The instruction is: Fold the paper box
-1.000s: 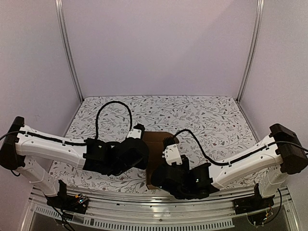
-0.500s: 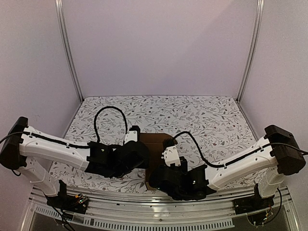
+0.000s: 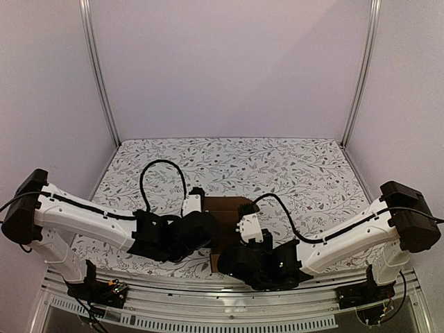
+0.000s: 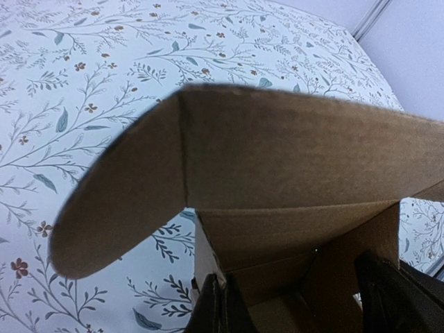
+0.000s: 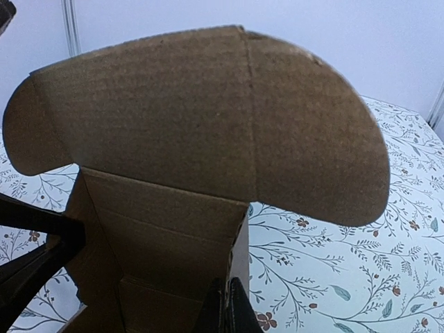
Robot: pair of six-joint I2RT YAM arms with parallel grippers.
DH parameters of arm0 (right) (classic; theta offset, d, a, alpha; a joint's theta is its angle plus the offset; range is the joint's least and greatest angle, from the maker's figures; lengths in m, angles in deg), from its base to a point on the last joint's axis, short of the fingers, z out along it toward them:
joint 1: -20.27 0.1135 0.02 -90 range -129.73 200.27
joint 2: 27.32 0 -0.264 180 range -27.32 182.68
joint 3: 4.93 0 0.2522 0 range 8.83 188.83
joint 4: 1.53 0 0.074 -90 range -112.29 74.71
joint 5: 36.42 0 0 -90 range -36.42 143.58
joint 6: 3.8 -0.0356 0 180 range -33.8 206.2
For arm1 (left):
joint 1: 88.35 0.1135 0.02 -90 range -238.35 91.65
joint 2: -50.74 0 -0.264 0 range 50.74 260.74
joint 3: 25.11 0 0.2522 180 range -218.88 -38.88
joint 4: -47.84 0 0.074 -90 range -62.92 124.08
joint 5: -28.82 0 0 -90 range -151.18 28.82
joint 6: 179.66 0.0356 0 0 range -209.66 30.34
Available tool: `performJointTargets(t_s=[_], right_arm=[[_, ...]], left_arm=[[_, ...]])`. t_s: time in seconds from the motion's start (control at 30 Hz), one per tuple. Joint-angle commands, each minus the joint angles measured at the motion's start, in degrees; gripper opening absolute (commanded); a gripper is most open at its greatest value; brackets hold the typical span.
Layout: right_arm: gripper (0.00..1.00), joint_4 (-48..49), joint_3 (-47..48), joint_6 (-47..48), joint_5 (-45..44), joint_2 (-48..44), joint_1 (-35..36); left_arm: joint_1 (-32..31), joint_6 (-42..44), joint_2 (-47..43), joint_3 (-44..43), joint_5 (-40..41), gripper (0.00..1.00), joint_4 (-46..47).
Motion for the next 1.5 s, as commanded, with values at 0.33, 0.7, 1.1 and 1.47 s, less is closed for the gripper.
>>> performJointTargets(t_s=[0.33,0.7,1.1,1.47], right_arm=[[0.13,-1.9,-1.1,-2.1,3.8,-2.8,0.8],[0.33,-2.8,-0.8,0.1,1.9,-7.9,0.8],[0.49,-9.9,-2.8,1.7,6.2,-19.7,0.8],[0.44,-13.6,-8.3,0.5,21.0,-30.0,0.8]], left_arm=[[-7.0,-1.5,3.2,-2.2,-1.7,0.00,-3.9],[-8.1,-2.3,5.3,-4.0,0.7,0.00,-7.4],[-8.1,-2.0,6.9,-5.5,2.1,0.00,-9.3],[-8.1,-1.6,8.5,-7.2,3.2,0.00,-10.9]])
